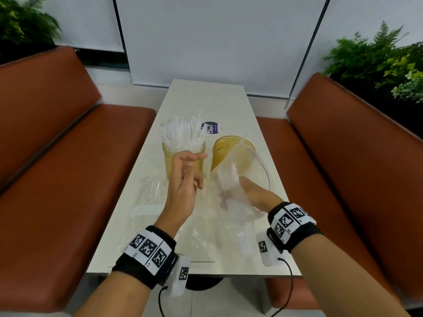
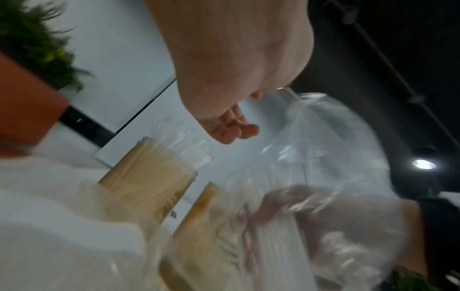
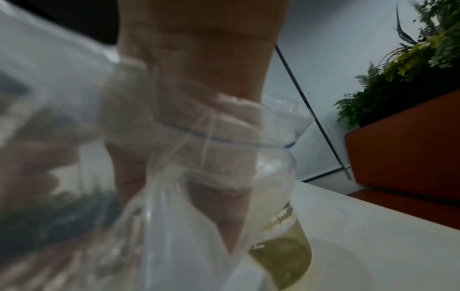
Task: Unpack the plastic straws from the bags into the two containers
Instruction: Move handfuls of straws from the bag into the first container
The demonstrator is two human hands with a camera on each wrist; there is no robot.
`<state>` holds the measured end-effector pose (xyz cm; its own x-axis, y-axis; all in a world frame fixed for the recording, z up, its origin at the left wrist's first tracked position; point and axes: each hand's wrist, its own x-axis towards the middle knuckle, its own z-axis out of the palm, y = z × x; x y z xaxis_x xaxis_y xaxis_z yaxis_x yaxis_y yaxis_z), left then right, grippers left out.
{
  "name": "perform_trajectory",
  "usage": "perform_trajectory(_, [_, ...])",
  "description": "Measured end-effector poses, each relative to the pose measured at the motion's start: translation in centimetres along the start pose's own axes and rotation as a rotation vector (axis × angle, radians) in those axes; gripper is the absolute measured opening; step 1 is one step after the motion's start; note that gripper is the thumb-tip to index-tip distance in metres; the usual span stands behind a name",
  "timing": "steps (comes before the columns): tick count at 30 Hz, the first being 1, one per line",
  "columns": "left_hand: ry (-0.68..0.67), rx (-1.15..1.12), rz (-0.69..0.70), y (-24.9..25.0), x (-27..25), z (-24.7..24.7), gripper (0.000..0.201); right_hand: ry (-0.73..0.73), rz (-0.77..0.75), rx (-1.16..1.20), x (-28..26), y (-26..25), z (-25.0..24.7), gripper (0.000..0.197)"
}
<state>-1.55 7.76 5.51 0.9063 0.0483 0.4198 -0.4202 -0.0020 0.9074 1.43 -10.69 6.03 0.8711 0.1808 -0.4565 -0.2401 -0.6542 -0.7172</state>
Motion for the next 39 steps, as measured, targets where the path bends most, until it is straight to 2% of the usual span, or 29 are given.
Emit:
perform_trajectory(1, [0.011, 0.052, -0.045, -0.7, 0.1, 0.0, 0.026, -0.034, 0.017, 0.060, -1.3, -1.0, -0.1, 0.020])
perform_trajectory(2, [-0.023, 0.158, -0.098, -1.6, 0.2, 0.0, 0.031, -0.028, 0.004, 0.126, -1.9, -1.1, -0.6, 0.024])
perform_trajectory(4, [-0.170, 0.379, -0.236, -2.9, 0.3, 0.0, 0.037, 0.104, -0.064, 0.323, -5.4, -3.1, -0.5, 0.047])
perform_trajectory(5, [-0.214, 0.389, -0.296, -3.2, 0.3, 0.1, 0.033, 0.163, -0.066, 0.431, -6.6, -3.5, -0.6, 0.051])
perform_trajectory(6, [-0.226, 0.359, -0.331, -3.4, 0.4, 0.2, 0.023, 0.181, -0.070, 0.482, -6.6, -3.1, -1.0, 0.044])
perform_trajectory(7, [-0.203, 0.340, -0.327, -3.4, 0.4, 0.2, 0.014, 0.147, -0.093, 0.502, -5.3, -1.8, -1.3, 0.030])
perform_trajectory(8, [-0.155, 0.346, -0.310, -3.3, 0.5, 0.2, 0.015, 0.099, -0.103, 0.513, -3.0, 0.0, -1.8, 0.013])
perform_trajectory(9, [-0.095, 0.355, -0.314, -3.5, 0.6, 0.0, 0.018, 0.072, -0.090, 0.476, -2.1, 0.1, -1.8, 0.005])
perform_trajectory(12, [0.024, 0.352, -0.382, -4.0, 0.9, -0.9, 0.017, 0.104, -0.108, 0.544, -0.2, -0.2, -1.8, 0.009])
perform_trajectory(13, [0.034, 0.366, -0.388, -4.3, 1.0, -1.4, 0.016, 0.100, -0.122, 0.570, -0.6, -0.8, -1.8, 0.004])
perform_trajectory(16, [0.061, 0.405, -0.378, -4.2, 1.0, -3.1, 0.016, 0.178, -0.170, 0.672, -0.2, -1.6, -2.0, 0.019])
perform_trajectory(18, [0.066, 0.379, -0.383, -3.8, 0.8, -4.4, 0.017, 0.270, -0.225, 0.849, 0.3, -1.8, -2.7, 0.011])
perform_trajectory(20, [0.061, 0.346, -0.410, -3.4, 0.3, -5.7, 0.019, 0.314, -0.256, 1.020, 0.3, -2.8, -3.4, 0.028])
perform_trajectory(21, [0.056, 0.335, -0.424, -3.3, 0.0, -6.4, 0.019, 0.337, -0.261, 1.072, 0.2, -3.6, -3.8, 0.027])
perform_trajectory(23, [0.052, 0.335, -0.458, -3.6, -0.7, -7.9, 0.021, 0.378, -0.344, 1.130, 0.2, -5.5, -5.4, 0.011])
perform_trajectory(25, [0.073, 0.355, -0.506, -4.4, -1.6, -9.6, 0.021, 0.424, -0.446, 1.109, 0.0, -8.3, -7.0, 0.005])
perform_trajectory(29, [0.153, 0.430, -0.585, -5.8, -3.3, -12.6, 0.022, 0.604, -0.691, 0.978, 1.0, -14.5, -9.1, 0.004])
perform_trajectory(33, [0.170, 0.540, -0.624, -6.3, -4.2, -14.9, 0.020, 0.687, -0.902, 0.805, 3.5, -19.5, -7.8, 0.003])
perform_trajectory(36, [0.093, 0.544, -0.597, -6.4, -4.5, -16.2, 0.019, 0.652, -0.920, 0.600, 6.4, -20.6, -5.0, 0.003])
perform_trajectory(39, [0.053, 0.546, -0.571, -6.3, -4.6, -17.1, 0.019, 0.581, -0.865, 0.477, 10.1, -19.5, -2.6, 0.009])
